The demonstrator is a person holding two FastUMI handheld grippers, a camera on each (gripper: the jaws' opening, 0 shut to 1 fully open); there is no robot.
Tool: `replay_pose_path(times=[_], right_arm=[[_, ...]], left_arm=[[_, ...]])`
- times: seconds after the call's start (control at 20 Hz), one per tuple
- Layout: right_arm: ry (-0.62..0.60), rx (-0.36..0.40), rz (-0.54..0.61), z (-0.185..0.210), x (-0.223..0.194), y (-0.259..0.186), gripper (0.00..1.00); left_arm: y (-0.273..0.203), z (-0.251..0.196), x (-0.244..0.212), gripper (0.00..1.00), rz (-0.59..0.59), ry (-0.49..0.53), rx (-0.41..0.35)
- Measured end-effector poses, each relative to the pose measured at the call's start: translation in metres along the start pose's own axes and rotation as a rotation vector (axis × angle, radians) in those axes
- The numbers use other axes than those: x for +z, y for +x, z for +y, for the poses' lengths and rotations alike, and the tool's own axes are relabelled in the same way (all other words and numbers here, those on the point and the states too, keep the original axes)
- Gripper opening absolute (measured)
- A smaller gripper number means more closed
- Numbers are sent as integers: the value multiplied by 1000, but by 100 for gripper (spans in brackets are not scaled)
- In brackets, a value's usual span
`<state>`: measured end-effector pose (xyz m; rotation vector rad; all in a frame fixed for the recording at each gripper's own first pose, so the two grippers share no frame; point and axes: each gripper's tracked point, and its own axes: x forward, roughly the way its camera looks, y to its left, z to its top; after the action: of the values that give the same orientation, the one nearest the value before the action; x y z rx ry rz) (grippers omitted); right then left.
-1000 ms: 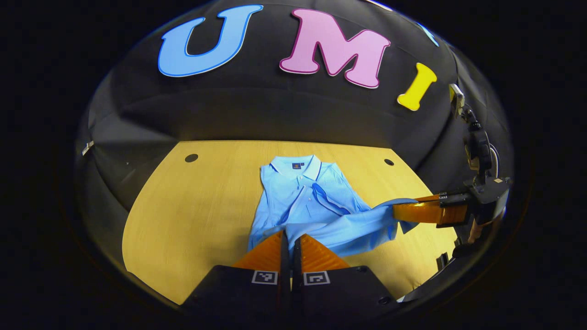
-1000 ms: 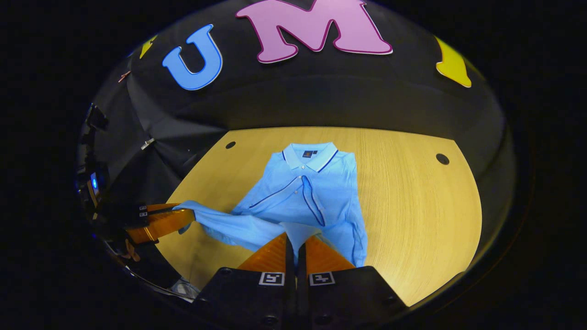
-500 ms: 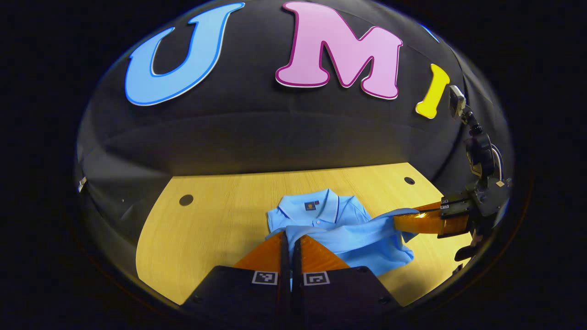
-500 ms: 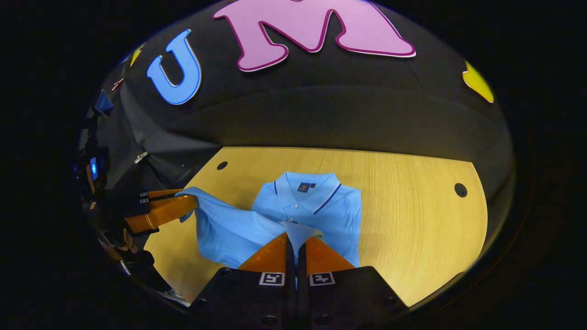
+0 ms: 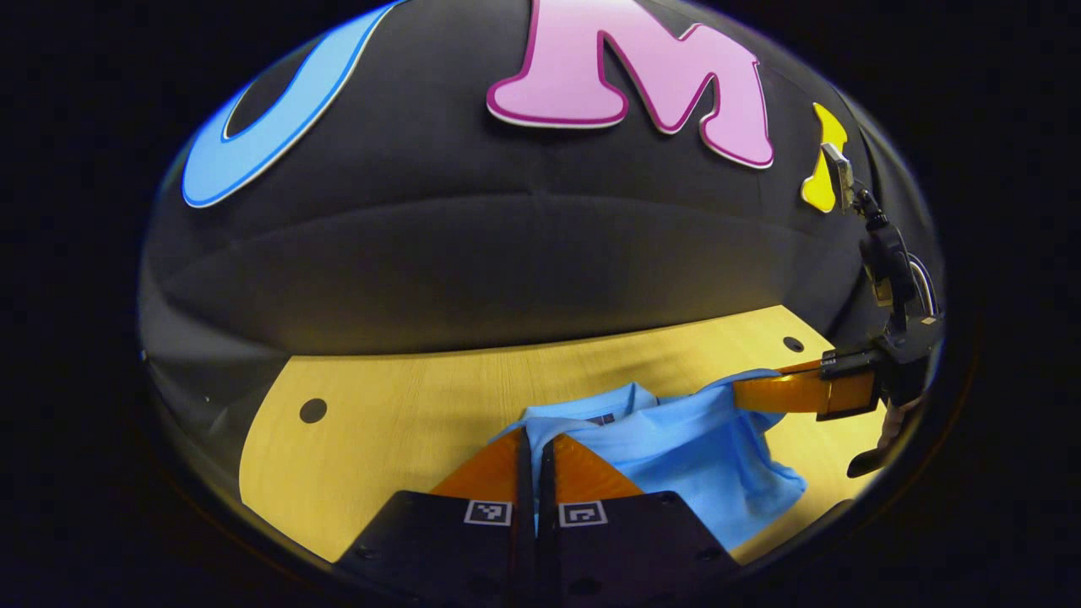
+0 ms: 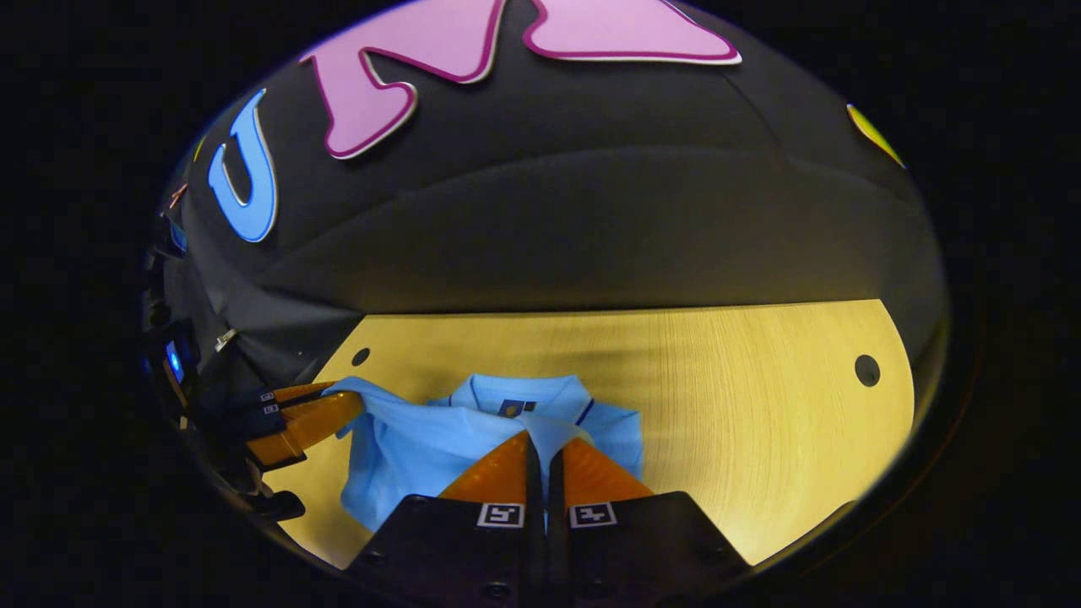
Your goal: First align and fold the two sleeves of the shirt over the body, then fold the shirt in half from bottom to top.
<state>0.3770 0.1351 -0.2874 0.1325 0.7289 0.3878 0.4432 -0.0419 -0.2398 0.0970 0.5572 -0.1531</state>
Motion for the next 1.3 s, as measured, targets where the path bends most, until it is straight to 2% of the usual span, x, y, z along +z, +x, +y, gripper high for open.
replay_pose_path(times=[0.3, 0.6, 0.65, 0.7, 0.75, 0.85, 0.95, 1.05, 1.3], right_arm=[[-29, -23, -14, -8, 3, 49, 5], [-47, -67, 16, -21, -17, 78, 5], [-54, -71, 20, -22, -19, 80, 7], [-70, -74, 20, -23, -19, 78, 10], [-84, -77, 19, -22, -18, 76, 8], [-96, -69, 16, -18, -18, 71, 26], [-112, -73, 12, -14, -17, 60, 61], [-151, -110, -19, -17, -10, 44, 97], [-131, -153, -93, -7, 6, -18, 98]], left_arm=[[46, 22, -10, 6, -29, -55, 18], [76, 22, -40, 6, 21, -69, 37], [78, 21, -42, 8, 24, -65, 43], [79, 20, -42, 15, 22, -62, 57], [79, 16, -40, 23, 24, -56, 65], [74, 13, -35, 61, 10, -55, 70], [59, 11, -23, 100, -24, -79, 65], [43, 10, -7, 98, -62, -107, 62], [-20, 15, 21, 98, -161, -70, 97]])
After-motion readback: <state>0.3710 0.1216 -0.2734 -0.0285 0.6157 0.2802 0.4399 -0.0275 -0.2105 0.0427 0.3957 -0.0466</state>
